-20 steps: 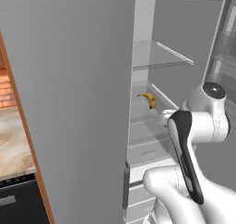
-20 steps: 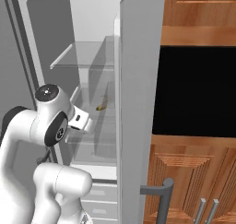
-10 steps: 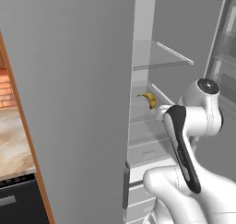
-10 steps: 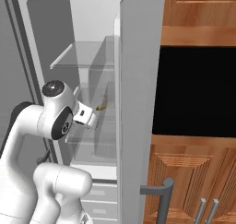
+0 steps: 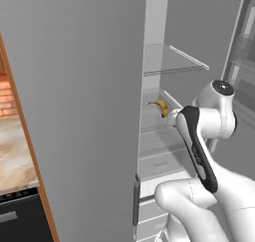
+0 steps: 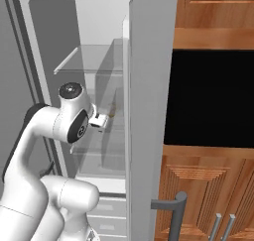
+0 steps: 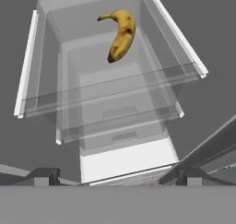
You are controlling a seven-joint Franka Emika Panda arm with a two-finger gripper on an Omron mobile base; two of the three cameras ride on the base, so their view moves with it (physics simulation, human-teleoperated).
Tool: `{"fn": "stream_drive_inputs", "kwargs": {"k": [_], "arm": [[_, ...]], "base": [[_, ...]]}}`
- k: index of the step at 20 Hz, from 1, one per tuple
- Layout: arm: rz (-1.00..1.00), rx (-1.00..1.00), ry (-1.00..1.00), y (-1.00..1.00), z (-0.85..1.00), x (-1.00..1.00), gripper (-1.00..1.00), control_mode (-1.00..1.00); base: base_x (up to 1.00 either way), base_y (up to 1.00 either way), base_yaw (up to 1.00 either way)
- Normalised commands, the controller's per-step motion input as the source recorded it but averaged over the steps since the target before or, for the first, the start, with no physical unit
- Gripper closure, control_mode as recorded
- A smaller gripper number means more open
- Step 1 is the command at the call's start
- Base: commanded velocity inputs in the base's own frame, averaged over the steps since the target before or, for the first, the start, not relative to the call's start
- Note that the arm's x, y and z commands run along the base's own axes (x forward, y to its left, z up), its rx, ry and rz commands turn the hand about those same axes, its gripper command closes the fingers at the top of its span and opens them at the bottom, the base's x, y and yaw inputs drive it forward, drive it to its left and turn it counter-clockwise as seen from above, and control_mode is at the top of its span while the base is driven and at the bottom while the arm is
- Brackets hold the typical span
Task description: Retrieve the peach and banana from the fridge and place them into the bowl on the dining table.
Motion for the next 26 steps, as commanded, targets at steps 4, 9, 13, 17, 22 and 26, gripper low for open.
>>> {"fn": "stream_drive_inputs", "kwargs": {"k": [4, 9, 13, 17, 22, 26], "arm": [[0.05, 0.00, 0.00, 0.00, -0.16, 0.38, -1.00, -1.00], [0.00, 0.00, 0.00, 0.00, -0.23, 0.55, -1.00, -1.00], [0.00, 0.00, 0.00, 0.00, -0.31, 0.56, -1.00, -1.00], [0.00, 0.00, 0.00, 0.00, -0.28, 0.58, -1.00, -1.00], [0.00, 0.00, 0.00, 0.01, -0.10, 0.50, -1.00, -1.00], [-0.04, 0.00, 0.02, 0.00, 0.00, 0.37, -1.00, -1.00]], "base": [[0.00, 0.00, 0.00], [0.00, 0.00, 0.00], [0.00, 0.00, 0.00], [0.00, 0.00, 0.00], [0.00, 0.00, 0.00], [0.00, 0.00, 0.00]]}}
